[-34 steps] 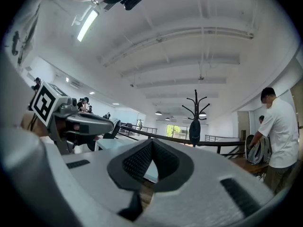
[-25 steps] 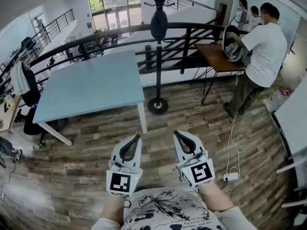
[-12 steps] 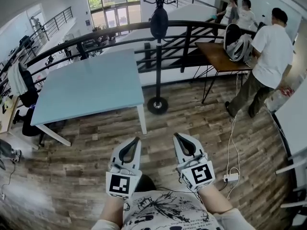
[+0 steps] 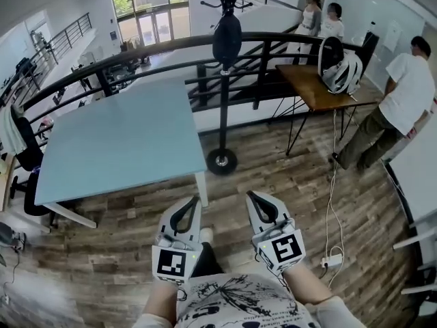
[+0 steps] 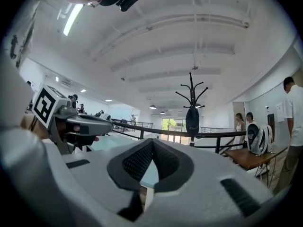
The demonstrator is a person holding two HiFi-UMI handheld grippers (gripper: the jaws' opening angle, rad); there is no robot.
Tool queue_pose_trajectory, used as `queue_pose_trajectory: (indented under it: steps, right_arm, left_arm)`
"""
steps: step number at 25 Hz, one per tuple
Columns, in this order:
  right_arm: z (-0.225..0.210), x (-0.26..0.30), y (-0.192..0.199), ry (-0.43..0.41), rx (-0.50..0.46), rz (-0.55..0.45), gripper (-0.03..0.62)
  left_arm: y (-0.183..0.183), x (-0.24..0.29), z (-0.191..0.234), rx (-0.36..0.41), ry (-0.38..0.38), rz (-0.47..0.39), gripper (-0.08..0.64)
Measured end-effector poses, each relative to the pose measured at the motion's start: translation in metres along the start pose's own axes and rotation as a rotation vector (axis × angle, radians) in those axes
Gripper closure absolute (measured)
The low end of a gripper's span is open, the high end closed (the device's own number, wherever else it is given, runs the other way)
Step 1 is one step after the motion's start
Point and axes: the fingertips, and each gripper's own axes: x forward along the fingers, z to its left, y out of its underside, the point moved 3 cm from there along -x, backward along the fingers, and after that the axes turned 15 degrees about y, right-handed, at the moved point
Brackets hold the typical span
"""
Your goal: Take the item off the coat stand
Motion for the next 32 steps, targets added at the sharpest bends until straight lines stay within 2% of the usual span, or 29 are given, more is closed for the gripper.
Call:
queue_pose_trajectory:
  steps: [9, 14, 23, 32]
  right_arm:
    - [-0.007, 0.192, -0.007, 0.053, -0.021, 0.010, 0.598]
    - [-0.024, 0.279, -0.012, 0.107, -0.023, 0.003, 0.598]
    - [-0.062, 0.373, -0.013, 0.138, -0.039, -0.004, 0.598]
    - [-0.149, 0.475, -0.010, 0.153, -0.029, -0.020, 0.597]
  left_arm:
    - [-0.011, 0.093, 0.182, 0.001, 0.040, -0.037, 0.555]
    - [-0.009, 0.141, 0.261, 0.002, 0.058, -0.039, 0.555]
    - [-0.001, 0.222, 0.325, -0.020, 0.080, -0.033, 0.555]
    - [-0.006, 0.313, 0.366, -0.025, 0.010, -0.030, 0.555]
